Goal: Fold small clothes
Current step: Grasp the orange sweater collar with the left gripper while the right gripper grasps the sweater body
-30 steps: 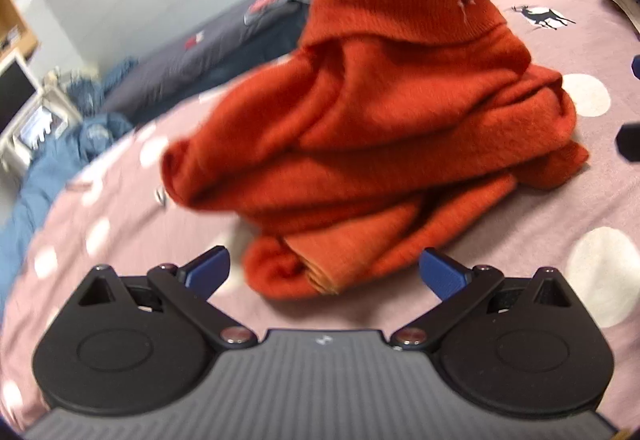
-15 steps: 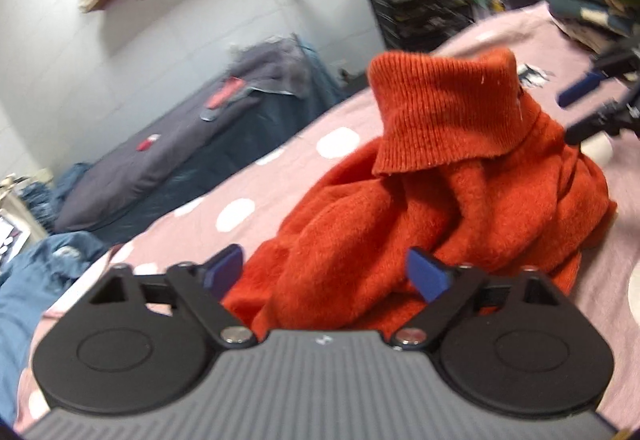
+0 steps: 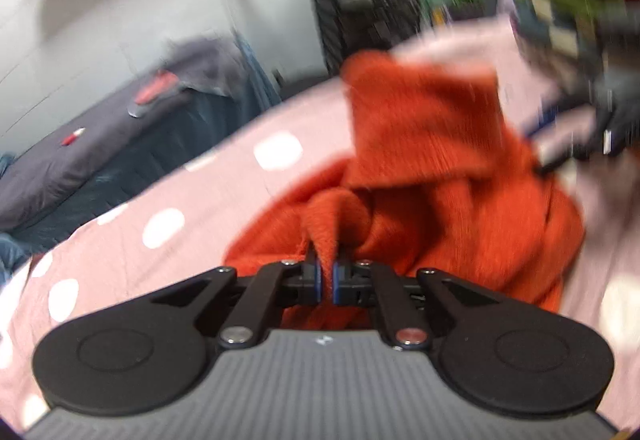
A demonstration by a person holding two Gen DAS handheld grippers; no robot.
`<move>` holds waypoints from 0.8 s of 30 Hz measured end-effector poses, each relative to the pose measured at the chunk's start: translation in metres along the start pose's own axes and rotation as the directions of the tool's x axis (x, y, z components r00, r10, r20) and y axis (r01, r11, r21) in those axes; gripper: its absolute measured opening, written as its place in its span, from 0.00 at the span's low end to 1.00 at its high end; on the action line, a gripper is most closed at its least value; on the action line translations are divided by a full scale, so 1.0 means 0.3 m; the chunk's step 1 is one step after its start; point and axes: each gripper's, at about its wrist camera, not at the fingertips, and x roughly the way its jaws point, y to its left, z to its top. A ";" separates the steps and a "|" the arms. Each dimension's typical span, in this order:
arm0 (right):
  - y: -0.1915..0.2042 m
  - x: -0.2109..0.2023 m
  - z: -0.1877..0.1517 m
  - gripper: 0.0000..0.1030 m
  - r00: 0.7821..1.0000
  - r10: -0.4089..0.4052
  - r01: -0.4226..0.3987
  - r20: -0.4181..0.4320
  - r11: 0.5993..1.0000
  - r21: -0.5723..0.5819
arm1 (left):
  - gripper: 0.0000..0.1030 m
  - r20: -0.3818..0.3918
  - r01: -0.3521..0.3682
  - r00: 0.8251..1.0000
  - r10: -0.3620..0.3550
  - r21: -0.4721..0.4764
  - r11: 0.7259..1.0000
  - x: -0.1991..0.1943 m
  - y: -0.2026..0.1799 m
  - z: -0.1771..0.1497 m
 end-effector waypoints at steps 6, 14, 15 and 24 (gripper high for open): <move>0.002 0.006 0.006 1.00 1.000 0.023 -0.023 -0.003 0.999 -0.028 | 0.04 0.158 -0.004 0.984 0.080 -0.433 0.901 -0.198 0.264 -0.148; 0.064 0.069 0.055 1.00 0.999 0.048 -0.047 0.002 0.986 -0.159 | 0.04 -0.038 -0.191 0.979 0.198 -0.486 0.853 -0.262 0.297 -0.349; 0.084 0.076 0.065 1.00 0.999 0.051 -0.047 0.013 0.978 -0.202 | 0.04 -0.039 -0.187 0.980 0.193 -0.498 0.847 -0.263 0.294 -0.365; 0.180 0.094 0.177 1.00 0.985 0.147 -0.172 -0.088 0.830 -0.531 | 0.05 -0.047 -0.187 0.981 0.191 -0.518 0.835 -0.226 0.278 -0.402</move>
